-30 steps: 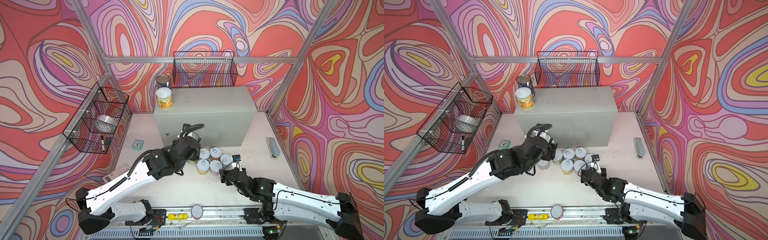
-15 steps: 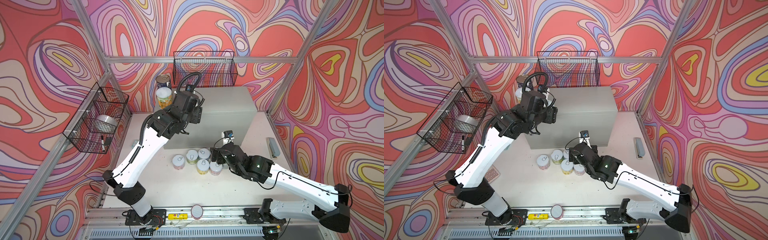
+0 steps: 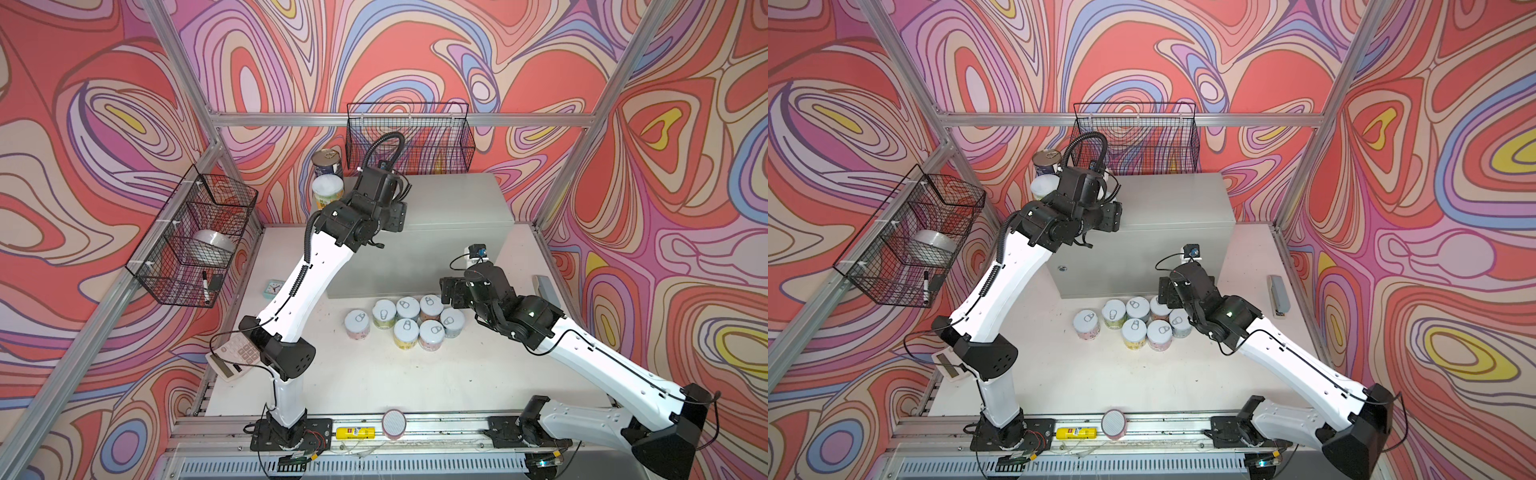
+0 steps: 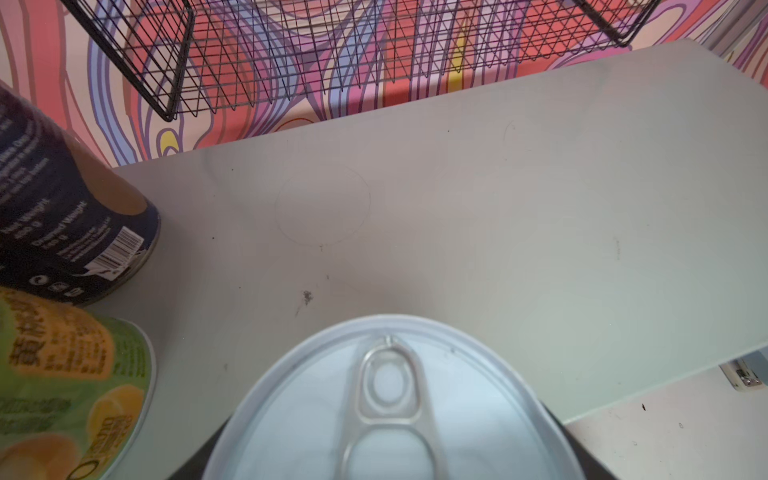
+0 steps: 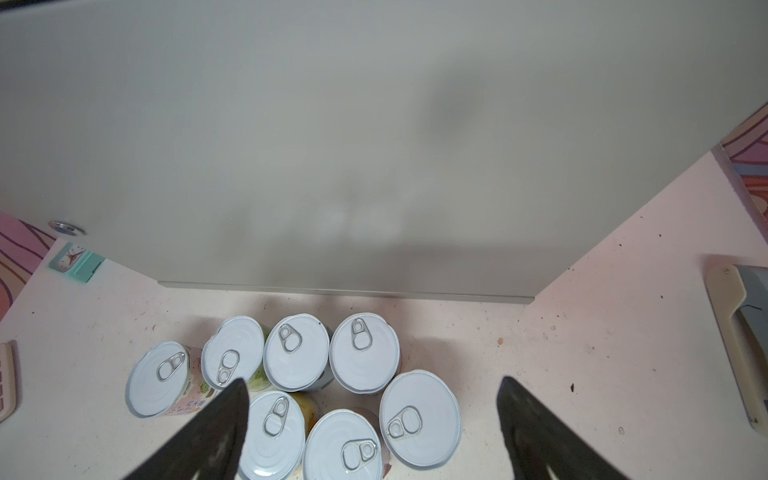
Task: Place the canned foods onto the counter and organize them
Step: 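Lower the yellow pineapple-labelled can onto the grey box top with the left gripper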
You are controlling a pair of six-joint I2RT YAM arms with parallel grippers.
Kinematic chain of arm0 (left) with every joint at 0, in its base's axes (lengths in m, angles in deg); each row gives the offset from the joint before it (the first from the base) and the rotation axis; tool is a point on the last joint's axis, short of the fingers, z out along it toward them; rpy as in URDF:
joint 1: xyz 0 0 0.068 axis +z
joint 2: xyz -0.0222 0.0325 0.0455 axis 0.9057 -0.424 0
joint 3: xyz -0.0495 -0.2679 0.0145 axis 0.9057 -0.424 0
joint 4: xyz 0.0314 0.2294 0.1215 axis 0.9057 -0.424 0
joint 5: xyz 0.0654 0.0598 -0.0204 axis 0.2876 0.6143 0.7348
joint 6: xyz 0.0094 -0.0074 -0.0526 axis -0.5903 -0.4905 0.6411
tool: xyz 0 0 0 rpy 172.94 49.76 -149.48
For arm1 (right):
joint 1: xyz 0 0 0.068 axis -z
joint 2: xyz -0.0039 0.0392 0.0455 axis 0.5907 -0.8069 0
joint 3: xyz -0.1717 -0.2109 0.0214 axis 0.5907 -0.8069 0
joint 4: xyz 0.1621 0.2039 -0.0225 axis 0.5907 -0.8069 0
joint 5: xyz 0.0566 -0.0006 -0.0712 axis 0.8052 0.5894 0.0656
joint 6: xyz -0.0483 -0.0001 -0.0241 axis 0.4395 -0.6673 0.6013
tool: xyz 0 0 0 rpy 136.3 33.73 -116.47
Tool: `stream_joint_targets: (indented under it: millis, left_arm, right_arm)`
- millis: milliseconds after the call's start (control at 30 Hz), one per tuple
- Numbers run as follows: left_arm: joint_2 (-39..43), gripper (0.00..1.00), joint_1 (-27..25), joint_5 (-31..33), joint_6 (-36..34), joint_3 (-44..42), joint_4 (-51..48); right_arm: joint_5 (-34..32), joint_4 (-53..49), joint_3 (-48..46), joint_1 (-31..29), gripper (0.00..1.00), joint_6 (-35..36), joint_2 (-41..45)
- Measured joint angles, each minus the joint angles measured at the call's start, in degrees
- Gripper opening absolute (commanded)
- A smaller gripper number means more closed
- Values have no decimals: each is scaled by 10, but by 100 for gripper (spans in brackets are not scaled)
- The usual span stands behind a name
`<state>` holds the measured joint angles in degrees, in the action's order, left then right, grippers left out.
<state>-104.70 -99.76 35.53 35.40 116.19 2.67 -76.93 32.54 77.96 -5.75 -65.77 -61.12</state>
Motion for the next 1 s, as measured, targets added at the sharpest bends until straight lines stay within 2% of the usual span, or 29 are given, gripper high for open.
stream_joint_targets:
  millis: [267, 533, 633, 700, 900, 933, 1000]
  left_arm:
    - [-37, 0, 30, -13, 2, 55, 0]
    - [-75, 2, 35, -19, 5, 103, -12]
    - [-75, 34, 35, -20, 7, 104, -13]
    - [-75, 46, 35, -20, 8, 104, -14]
    - [-75, 70, 35, -19, 9, 104, -14]
    - [-75, 76, 35, -20, 9, 104, -14]
    - [-75, 81, 35, -20, 9, 104, -14]
  right_arm:
    - [31, 4, -4, 11, 96, 3, -5]
    - [41, 14, -7, 19, 97, 5, -15]
    - [43, 19, -11, 19, 98, 5, -15]
    - [44, 22, -16, 19, 98, 5, -15]
    - [50, 26, -19, 23, 98, 5, -23]
    - [50, 27, -19, 23, 98, 5, -25]
    - [52, 30, -19, 23, 98, 5, -27]
